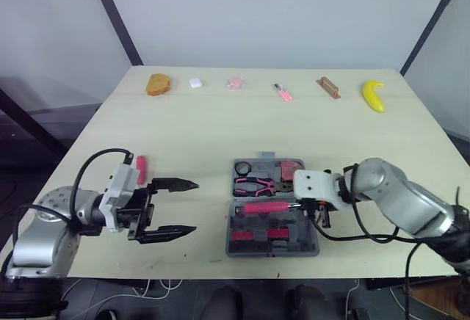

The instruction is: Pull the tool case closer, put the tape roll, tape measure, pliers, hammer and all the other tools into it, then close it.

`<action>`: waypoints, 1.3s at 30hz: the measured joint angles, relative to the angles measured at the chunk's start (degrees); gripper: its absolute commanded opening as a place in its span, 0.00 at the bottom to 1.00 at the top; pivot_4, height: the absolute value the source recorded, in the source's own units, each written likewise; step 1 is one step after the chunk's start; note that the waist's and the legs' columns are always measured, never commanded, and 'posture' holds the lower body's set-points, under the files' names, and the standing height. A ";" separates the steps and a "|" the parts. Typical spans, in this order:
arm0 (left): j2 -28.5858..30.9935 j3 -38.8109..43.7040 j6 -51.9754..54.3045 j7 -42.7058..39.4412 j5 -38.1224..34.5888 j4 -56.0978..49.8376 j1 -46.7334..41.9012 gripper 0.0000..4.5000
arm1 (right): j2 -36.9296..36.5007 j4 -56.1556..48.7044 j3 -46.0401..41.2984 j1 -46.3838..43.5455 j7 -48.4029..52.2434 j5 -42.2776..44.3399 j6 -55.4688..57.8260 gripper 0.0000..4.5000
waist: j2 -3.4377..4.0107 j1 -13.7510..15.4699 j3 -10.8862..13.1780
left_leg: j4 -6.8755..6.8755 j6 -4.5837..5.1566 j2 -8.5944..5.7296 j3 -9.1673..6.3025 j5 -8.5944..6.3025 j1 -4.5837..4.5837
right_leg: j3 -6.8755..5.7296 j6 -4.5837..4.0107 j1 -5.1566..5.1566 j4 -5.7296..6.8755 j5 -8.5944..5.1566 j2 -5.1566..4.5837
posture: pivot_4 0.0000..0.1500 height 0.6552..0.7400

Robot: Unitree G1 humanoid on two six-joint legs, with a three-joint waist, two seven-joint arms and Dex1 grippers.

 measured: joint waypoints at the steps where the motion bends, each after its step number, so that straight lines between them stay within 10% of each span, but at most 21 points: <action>1: 0.00 0.00 -0.11 0.00 0.13 0.00 0.03 1.00 | 0.34 0.07 1.15 -0.68 0.46 -0.52 0.18 0.01 | 0.00 0.03 0.00 | 0.00 0.00 0.00 0.00 0.00 0.00 | -0.01 0.00 0.00 0.00 0.00 -0.01 | 1.00 1.00; 36: 1.48 0.00 -0.40 -0.18 1.99 -0.02 0.48 1.00 | 9.51 3.71 8.87 -2.55 -3.60 -6.15 6.97 0.01 | 0.00 -0.89 0.00 | 0.00 0.00 0.00 -0.04 0.00 0.00 | -0.05 -0.01 -0.03 0.05 0.00 0.00 | 1.00 1.00; 37: 1.48 0.00 -0.40 -0.18 1.99 -0.02 0.49 1.00 | 9.59 3.85 8.87 -2.55 -3.69 -6.16 6.76 0.22 | -0.01 -1.04 0.00 | 0.00 0.00 0.00 -0.04 0.00 0.00 | -0.05 -0.01 -0.03 0.05 0.00 0.00 | 1.00 1.00; 39: 1.48 0.00 -0.40 -0.17 1.99 -0.02 0.52 1.00 | 9.58 3.89 8.87 -2.55 -3.98 -6.26 6.53 0.34 | -0.01 -1.20 0.00 | 0.00 0.00 0.00 -0.04 0.00 0.00 | -0.05 0.00 -0.03 0.05 0.00 0.00 | 1.00 1.00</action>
